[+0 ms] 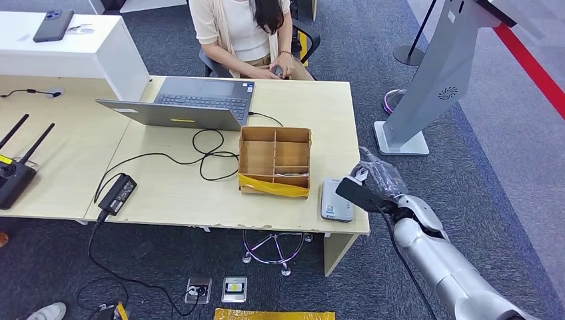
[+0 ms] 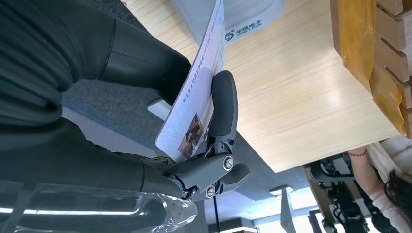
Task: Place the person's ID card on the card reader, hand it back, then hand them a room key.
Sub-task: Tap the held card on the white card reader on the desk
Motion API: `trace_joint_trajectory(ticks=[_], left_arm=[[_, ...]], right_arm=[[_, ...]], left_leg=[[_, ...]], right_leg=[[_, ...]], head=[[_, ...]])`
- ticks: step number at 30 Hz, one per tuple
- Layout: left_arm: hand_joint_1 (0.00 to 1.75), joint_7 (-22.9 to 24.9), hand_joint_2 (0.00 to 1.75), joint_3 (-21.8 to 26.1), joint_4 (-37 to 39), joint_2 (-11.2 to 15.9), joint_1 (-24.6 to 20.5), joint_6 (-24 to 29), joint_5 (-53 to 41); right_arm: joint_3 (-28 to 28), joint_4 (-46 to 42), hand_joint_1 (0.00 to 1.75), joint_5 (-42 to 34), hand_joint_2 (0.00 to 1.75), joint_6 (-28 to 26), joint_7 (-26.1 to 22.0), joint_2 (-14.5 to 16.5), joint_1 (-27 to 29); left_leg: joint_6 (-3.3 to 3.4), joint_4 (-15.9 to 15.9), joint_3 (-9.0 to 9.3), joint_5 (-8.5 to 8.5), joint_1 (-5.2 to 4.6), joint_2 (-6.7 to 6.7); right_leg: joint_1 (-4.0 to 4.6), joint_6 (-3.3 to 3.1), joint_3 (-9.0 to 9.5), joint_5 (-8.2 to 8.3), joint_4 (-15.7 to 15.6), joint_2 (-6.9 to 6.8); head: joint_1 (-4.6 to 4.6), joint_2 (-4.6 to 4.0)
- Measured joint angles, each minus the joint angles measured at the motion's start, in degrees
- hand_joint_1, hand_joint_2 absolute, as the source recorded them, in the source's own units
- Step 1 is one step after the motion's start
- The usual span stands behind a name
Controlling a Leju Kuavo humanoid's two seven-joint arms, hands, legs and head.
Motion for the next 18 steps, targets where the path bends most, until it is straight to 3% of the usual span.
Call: trace_joint_trajectory(ticks=[4, 18], left_arm=[[0.0, 0.0, 0.0, -0.3, 0.0, 0.0, 0.0, 0.1, 0.1], [0.0, 0.0, 0.0, -1.0, 0.0, 0.0, 0.0, -0.1, 0.4]], right_arm=[[0.3, 0.0, 1.75, 1.3, 1.75, -2.4, -0.4, -0.1, 0.2], [0.3, 0.0, 1.75, 2.0, 1.75, -3.2, -0.2, -1.2, 2.1]], left_leg=[[0.0, 0.0, 0.0, 0.0, 0.0, 0.0], [0.0, 0.0, 0.0, 0.0, 0.0, 0.01]], right_leg=[[0.0, 0.0, -0.01, 0.0, 0.0, 0.01], [0.0, 0.0, -0.01, 0.0, 0.0, 0.02]], head=[[0.01, 0.0], [0.01, 0.01]])
